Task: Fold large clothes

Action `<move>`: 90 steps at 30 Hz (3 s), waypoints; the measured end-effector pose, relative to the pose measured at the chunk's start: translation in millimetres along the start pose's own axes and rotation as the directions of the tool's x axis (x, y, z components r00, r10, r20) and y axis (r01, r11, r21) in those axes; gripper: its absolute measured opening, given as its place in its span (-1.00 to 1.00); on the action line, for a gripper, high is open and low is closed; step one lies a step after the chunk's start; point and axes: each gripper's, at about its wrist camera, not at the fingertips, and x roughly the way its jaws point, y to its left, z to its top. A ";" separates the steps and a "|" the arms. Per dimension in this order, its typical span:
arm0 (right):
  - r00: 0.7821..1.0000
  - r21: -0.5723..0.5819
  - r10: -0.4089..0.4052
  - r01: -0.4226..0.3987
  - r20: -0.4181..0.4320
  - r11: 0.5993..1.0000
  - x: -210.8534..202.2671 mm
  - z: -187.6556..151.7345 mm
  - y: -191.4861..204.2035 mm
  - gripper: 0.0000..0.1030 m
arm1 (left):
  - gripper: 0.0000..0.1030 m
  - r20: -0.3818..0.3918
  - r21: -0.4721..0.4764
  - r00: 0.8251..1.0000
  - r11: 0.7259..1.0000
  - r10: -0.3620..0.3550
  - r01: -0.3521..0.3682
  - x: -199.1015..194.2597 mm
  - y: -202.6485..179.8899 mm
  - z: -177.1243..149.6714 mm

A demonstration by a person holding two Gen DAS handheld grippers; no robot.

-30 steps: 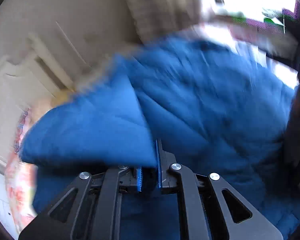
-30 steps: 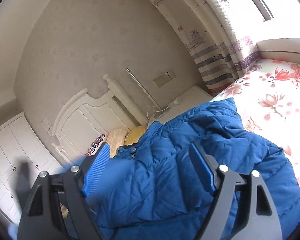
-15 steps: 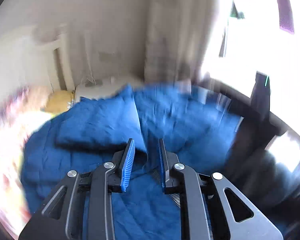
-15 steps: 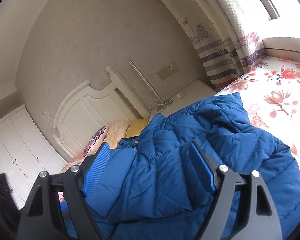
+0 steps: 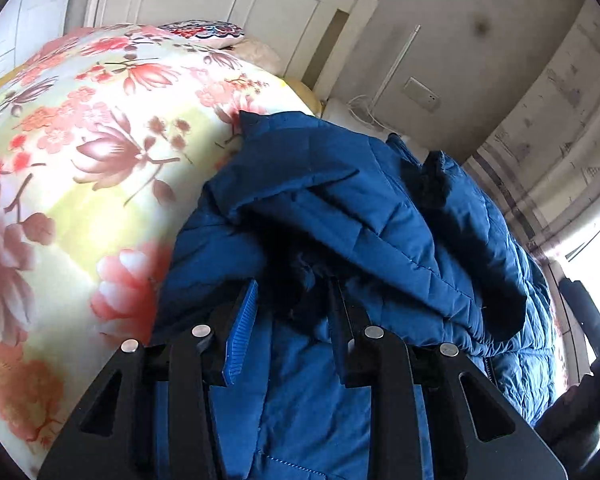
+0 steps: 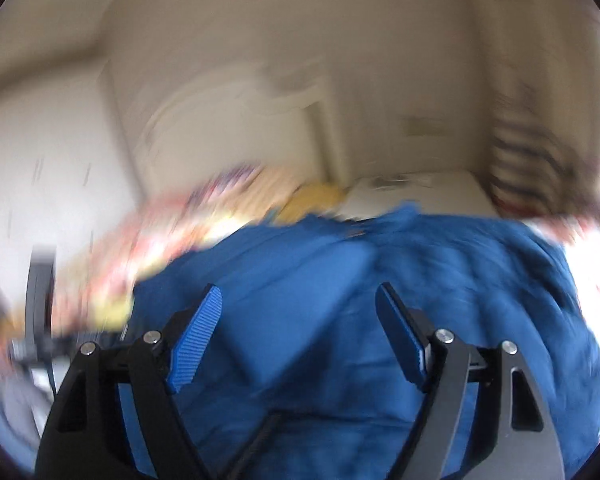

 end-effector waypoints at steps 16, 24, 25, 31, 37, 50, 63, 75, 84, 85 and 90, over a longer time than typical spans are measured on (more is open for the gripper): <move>0.981 -0.336 -0.187 0.156 -0.060 0.929 57.1 31.1 82.7 -0.63 | -0.08 0.006 -0.107 0.992 0.986 -0.128 0.128 27.3 2.5 9.8; 0.992 0.646 -0.057 -0.027 0.109 0.763 -48.8 -44.6 -147.1 -0.48 | 0.03 0.000 -0.080 0.993 0.990 -0.117 0.116 30.2 -3.1 9.7; 0.996 0.688 -0.051 -0.010 0.068 0.725 -45.3 -58.7 -160.3 -0.31 | 0.05 0.000 -0.079 0.993 0.990 -0.117 0.117 30.6 -3.2 9.8; 0.997 0.682 -0.017 -0.035 0.070 0.731 -42.3 -69.3 -163.2 -0.03 | 0.07 0.001 -0.086 0.992 0.988 -0.126 0.126 31.8 -1.1 10.8; 0.999 0.681 -0.009 -0.019 0.038 0.732 -37.4 -72.1 -164.5 -0.65 | 0.14 0.003 -0.085 0.991 0.988 -0.131 0.131 32.0 -1.9 10.7; 0.993 0.652 -0.011 0.086 -0.118 0.753 -56.2 -82.5 -149.1 -0.58 | 0.21 0.008 -0.087 0.989 0.985 -0.147 0.147 32.0 -0.8 11.6; 0.954 0.237 -0.299 0.296 -0.023 0.925 -82.3 7.6 -91.5 0.16 | 0.77 0.212 0.198 0.976 0.980 -0.051 0.008 -16.2 -100.1 71.1; 0.907 0.027 -0.307 0.328 -0.289 0.944 15.4 -33.3 -103.4 0.17 | 0.87 0.015 0.366 0.987 0.918 0.157 -0.152 99.3 -101.7 38.6; 0.891 -0.054 -0.388 0.386 -0.238 0.921 17.1 -11.5 -78.8 0.36 | 0.88 0.015 0.369 0.987 0.916 0.163 -0.157 100.6 -101.7 38.0; 0.877 -0.053 -0.390 0.392 -0.282 0.918 26.1 -17.6 -82.5 0.39 | 0.88 0.015 0.367 0.987 0.918 0.158 -0.152 100.1 -101.8 38.0; 0.874 -0.025 -0.365 0.378 -0.322 0.925 33.8 -24.4 -89.1 0.40 | 0.88 0.017 0.365 0.988 0.919 0.156 -0.151 99.0 -102.4 37.7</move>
